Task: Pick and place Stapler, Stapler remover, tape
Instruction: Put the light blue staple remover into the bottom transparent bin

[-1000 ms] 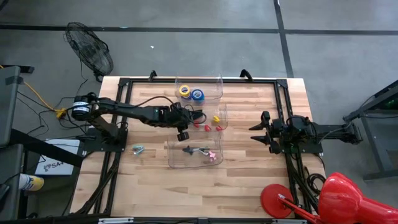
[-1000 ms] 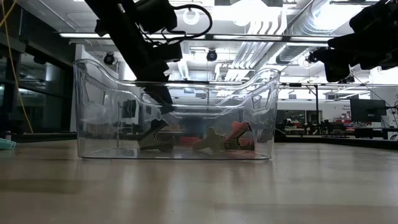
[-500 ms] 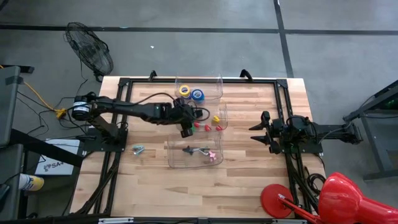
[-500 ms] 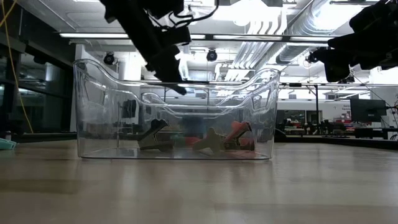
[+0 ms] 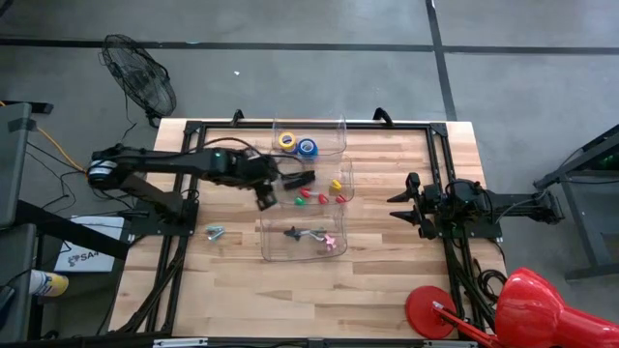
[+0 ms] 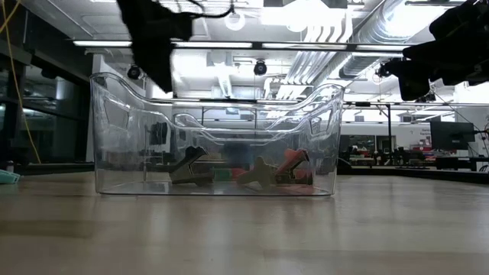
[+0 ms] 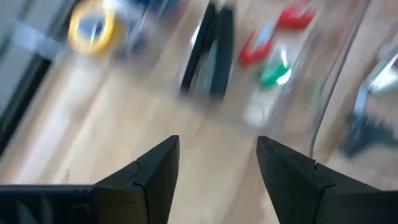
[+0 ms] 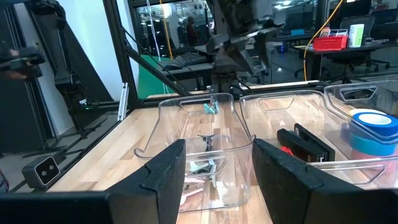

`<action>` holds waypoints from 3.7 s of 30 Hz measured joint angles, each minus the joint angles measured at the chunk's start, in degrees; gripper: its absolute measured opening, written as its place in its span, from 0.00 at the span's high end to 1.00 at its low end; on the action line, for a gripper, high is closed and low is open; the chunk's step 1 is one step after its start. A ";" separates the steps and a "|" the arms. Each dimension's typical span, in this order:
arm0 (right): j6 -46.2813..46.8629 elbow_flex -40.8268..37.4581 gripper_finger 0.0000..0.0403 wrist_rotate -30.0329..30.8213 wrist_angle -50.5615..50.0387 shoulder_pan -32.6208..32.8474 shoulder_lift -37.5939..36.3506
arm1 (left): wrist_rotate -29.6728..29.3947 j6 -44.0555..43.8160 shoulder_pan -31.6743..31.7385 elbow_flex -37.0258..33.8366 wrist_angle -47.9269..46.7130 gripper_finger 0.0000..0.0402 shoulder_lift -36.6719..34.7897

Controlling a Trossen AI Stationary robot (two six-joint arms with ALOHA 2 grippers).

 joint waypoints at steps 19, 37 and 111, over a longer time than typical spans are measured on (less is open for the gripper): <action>0.00 0.01 0.56 -0.02 0.04 0.00 0.00 | 15.93 -28.04 -8.42 -9.52 -25.43 0.48 -4.04; 0.00 0.02 0.56 -0.02 0.04 0.00 0.00 | 21.52 -27.24 -13.58 -26.07 -8.75 0.23 -3.16; 0.00 0.02 0.56 0.00 -0.04 0.00 0.02 | 18.48 -7.92 -13.60 -6.36 13.91 0.81 -5.03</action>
